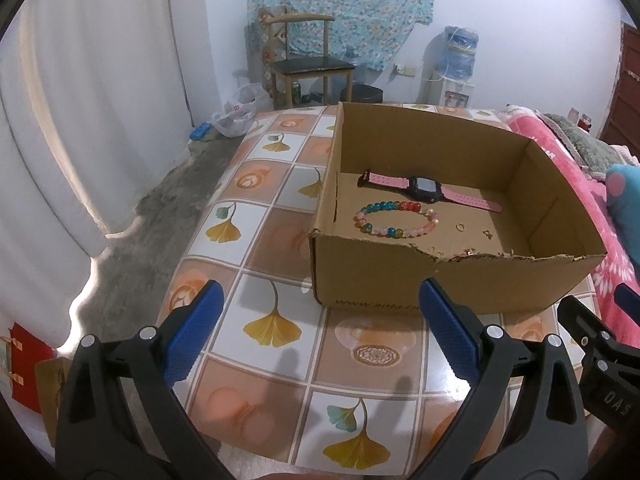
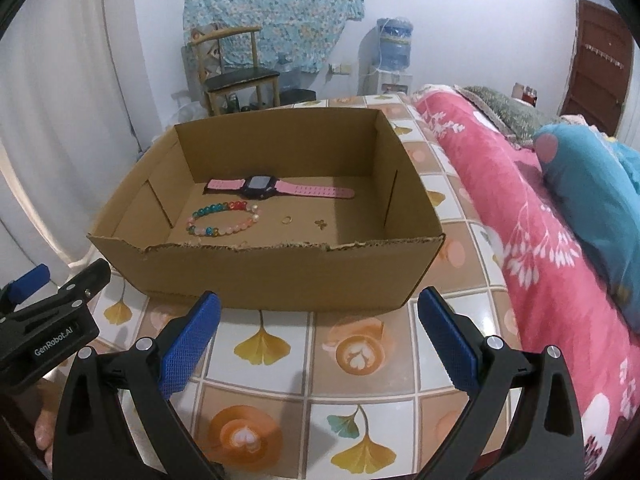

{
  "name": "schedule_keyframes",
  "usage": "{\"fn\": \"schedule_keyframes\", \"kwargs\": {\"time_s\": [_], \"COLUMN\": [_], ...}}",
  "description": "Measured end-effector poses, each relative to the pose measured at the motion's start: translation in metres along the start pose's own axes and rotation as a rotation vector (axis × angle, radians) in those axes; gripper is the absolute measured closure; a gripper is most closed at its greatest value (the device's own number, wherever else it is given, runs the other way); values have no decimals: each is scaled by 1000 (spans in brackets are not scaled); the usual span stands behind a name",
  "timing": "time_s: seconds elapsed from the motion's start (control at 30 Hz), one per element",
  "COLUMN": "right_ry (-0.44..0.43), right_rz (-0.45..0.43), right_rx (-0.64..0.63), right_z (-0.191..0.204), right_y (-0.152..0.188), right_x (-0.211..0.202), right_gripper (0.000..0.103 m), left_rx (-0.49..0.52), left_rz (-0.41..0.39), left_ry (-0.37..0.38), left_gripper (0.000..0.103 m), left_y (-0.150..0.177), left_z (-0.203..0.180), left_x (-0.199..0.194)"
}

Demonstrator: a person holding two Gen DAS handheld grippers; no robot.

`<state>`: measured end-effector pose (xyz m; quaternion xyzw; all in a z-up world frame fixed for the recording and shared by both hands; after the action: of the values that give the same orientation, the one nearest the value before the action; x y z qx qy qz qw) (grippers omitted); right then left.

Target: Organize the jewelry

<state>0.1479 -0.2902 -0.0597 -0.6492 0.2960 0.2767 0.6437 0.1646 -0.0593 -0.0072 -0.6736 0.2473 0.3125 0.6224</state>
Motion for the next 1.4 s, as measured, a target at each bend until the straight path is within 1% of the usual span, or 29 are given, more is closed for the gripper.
{"fn": "schedule_keyframes", "kwargs": {"time_s": [0.67,1.4], "right_ry": [-19,-23], "right_rz": [26,35], "right_rx": [40,37], "right_z": [-4,-1], "right_y": [8,9], "right_x": [0,4], "right_gripper": [7,7], "left_rx": [7,-6], "left_rz": [7,20], "left_ry": [-7,-13], "left_gripper": [8,8], "left_y": [5,11], "left_z": [1,5], "left_x": [-3,-4]}}
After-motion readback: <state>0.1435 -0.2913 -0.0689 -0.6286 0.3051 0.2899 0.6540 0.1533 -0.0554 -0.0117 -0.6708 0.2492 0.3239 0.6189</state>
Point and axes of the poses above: each gripper's, at about its wrist camera, not at the fingertips, and x roughly the way its jaws point, z to its left, y to its underside, the point moved 9 cm from there along x, roughly the way its jaws point, and after that the axes turned 4 degrees about y, right-handed, at the moved point
